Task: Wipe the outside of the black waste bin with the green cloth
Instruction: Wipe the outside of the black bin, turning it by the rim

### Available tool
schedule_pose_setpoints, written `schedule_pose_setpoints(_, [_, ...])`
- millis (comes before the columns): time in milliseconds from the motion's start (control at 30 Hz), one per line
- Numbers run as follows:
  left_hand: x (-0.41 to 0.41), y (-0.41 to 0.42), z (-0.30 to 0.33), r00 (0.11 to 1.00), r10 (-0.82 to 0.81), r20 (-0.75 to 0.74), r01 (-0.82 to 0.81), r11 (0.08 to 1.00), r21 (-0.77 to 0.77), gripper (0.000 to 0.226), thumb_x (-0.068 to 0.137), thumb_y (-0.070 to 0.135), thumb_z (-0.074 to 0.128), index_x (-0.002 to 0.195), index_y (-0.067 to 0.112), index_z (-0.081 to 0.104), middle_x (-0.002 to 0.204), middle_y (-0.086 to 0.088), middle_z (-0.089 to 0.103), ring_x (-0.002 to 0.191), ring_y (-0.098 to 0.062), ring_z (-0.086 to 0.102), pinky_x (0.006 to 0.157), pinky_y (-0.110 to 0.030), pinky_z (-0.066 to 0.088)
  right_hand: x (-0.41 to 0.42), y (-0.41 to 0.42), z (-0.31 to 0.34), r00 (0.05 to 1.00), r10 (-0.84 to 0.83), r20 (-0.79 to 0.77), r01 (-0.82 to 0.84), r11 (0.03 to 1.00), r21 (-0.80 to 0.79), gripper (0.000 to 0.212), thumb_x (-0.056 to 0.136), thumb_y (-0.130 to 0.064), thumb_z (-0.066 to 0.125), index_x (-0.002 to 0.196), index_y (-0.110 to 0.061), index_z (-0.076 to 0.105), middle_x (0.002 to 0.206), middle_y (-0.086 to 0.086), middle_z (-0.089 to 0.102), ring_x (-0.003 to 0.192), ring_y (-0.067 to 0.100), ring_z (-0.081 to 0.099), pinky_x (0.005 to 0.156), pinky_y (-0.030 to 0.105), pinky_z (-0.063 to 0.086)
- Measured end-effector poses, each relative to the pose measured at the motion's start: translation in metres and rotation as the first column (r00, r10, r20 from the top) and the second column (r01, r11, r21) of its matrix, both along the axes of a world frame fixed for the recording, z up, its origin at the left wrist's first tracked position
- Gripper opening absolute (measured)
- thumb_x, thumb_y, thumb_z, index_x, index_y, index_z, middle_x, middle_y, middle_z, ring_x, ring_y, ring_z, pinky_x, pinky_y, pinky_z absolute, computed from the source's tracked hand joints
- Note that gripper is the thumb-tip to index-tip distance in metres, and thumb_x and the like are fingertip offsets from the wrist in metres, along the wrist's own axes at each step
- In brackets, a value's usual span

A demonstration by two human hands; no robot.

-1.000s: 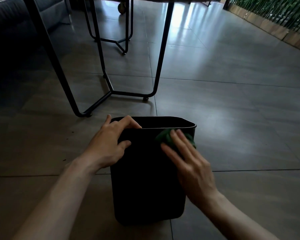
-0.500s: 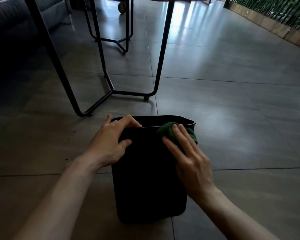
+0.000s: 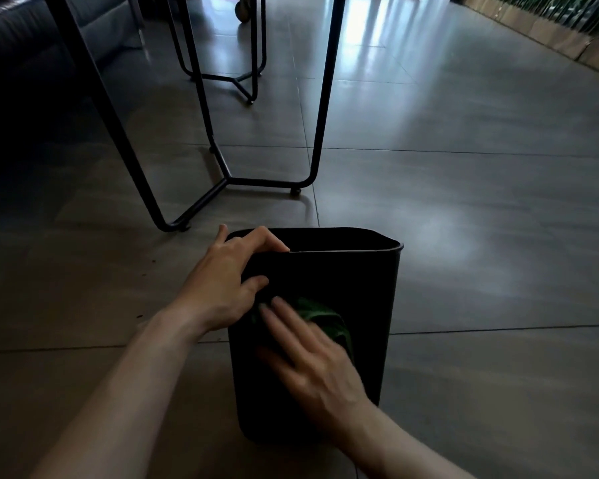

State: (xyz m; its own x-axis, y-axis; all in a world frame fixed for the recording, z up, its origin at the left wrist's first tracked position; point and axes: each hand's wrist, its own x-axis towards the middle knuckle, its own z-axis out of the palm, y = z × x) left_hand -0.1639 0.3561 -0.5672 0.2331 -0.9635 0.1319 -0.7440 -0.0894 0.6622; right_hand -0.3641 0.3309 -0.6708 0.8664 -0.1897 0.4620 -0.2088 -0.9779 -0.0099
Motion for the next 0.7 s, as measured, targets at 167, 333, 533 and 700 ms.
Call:
schedule_pose_setpoints(167, [-0.003, 0.000, 0.000, 0.999, 0.001, -0.039, -0.001, 1.000, 0.005, 0.049, 0.085, 0.004, 0.069, 0.105, 0.046, 0.055, 0.106, 0.019, 0.066, 0.126, -0.001, 0.048, 0.127, -0.038, -0.007, -0.045, 0.021, -0.037, 0.827, 0.173, -0.534, -0.329, 0.920, -0.211, 0.056, 0.088, -0.050, 0.071, 0.141, -0.039, 0.057, 0.154, -0.009, 0.054, 0.149, 0.016, 0.038, 0.116, 0.032, 0.044])
schedule_pose_setpoints(333, [-0.003, -0.002, 0.002, 1.000, 0.004, -0.010, -0.004, 1.000, 0.001, 0.045, 0.085, 0.003, 0.068, 0.105, 0.042, 0.056, 0.104, 0.013, 0.068, 0.119, -0.004, 0.051, 0.126, -0.035, -0.005, -0.053, -0.015, -0.004, 0.996, 0.059, -0.071, -0.064, 0.995, -0.082, 0.034, 0.104, -0.019, 0.058, 0.138, -0.023, 0.062, 0.157, 0.012, 0.051, 0.153, 0.032, 0.035, 0.102, 0.039, 0.055])
schedule_pose_setpoints(533, [-0.004, -0.002, 0.004, 1.000, -0.004, -0.007, 0.004, 1.000, 0.007, 0.044, 0.084, 0.001, 0.069, 0.105, 0.038, 0.059, 0.102, 0.015, 0.069, 0.111, 0.006, 0.049, 0.127, -0.043, 0.002, -0.032, -0.044, 0.017, 0.987, -0.098, 0.125, 0.097, 0.995, 0.016, 0.037, 0.102, -0.012, 0.063, 0.139, -0.015, 0.062, 0.162, 0.016, 0.041, 0.155, 0.034, 0.030, 0.109, 0.047, 0.049])
schedule_pose_setpoints(700, [-0.007, 0.000, 0.004, 0.999, -0.001, -0.036, 0.001, 1.000, -0.011, 0.045, 0.085, 0.000, 0.068, 0.104, 0.040, 0.058, 0.103, 0.017, 0.068, 0.102, 0.033, 0.034, 0.121, -0.030, -0.005, -0.078, -0.008, -0.034, 0.935, 0.192, -0.297, -0.252, 0.951, -0.178, 0.032, 0.109, -0.018, 0.048, 0.138, -0.022, 0.061, 0.157, 0.008, 0.052, 0.157, 0.032, 0.019, 0.104, 0.035, 0.053])
